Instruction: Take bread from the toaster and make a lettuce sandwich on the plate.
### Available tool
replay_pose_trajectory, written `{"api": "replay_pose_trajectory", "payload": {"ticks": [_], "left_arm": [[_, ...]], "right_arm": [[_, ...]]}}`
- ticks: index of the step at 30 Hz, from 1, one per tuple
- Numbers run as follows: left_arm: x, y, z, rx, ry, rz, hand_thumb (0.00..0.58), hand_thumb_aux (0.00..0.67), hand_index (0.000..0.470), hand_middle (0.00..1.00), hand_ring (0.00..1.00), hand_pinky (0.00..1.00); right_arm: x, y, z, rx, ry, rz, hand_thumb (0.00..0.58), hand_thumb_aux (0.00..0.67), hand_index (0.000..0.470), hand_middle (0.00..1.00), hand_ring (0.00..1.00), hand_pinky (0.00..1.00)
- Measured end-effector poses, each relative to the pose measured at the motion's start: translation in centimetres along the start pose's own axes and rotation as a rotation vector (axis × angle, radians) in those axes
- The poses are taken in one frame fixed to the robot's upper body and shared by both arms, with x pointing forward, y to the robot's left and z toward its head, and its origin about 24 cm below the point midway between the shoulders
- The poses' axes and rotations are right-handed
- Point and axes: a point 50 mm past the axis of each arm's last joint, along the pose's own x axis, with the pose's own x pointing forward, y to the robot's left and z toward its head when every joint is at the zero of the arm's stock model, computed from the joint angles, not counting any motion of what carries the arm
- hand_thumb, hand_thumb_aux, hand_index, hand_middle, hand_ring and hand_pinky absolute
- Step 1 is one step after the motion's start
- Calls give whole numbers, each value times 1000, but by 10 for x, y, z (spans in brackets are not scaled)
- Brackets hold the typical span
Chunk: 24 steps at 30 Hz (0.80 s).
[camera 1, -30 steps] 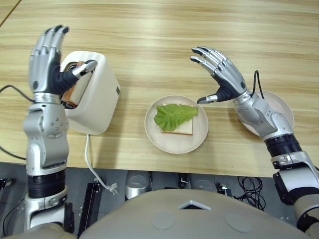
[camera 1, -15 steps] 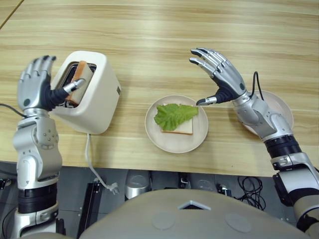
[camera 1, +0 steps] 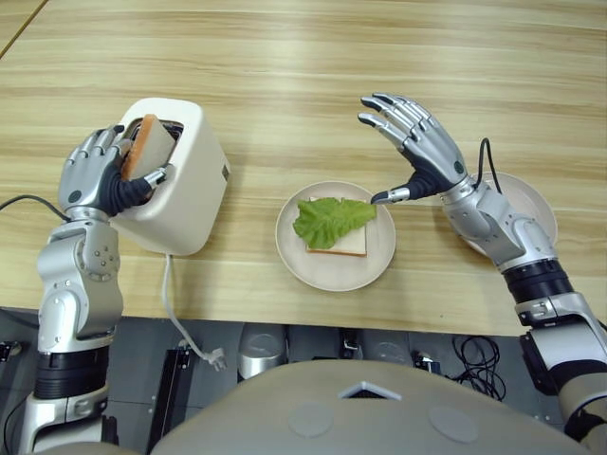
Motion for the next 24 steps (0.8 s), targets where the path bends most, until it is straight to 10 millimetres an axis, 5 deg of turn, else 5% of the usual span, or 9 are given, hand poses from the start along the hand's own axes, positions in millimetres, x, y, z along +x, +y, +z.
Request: {"api": "replay_pose_trajectory", "payload": {"ticks": [1,11,12,14,16,17,20,24], "left_arm": [[0,1,0,0,-1,7,580,670,460,0,0,0],[11,23,11,-31,-63,168,580,670,460,0,0,0],[11,24,13,-39,-71,181,580,670,460,122,122,122],[13,32,17,-50,-90,232,580,670,460,184,184,184],[14,51,24,-59,-127,336,580,670,460,502,502,502],[14,66,30,-66,-155,417,580,670,460,988,988,988],[13,92,43,-78,-226,555,580,670,460,1000,1000,1000],[18,90,57,-161,-324,501,580,670,460,1000,1000,1000]], "right_arm": [[0,0,0,0,1,1,0,0,0,0,0,0],[-2,7,1,-6,16,25,0,0,0,0,0,0],[-2,8,1,-10,15,31,0,0,0,0,0,0],[-2,10,0,-8,19,38,0,0,0,0,0,0],[-2,13,1,-1,26,43,0,0,0,0,0,0],[-2,15,1,3,28,45,0,0,0,0,0,0],[-2,17,1,5,32,48,0,0,0,0,0,0],[-2,14,-1,-4,42,17,0,0,0,0,0,0]]}}
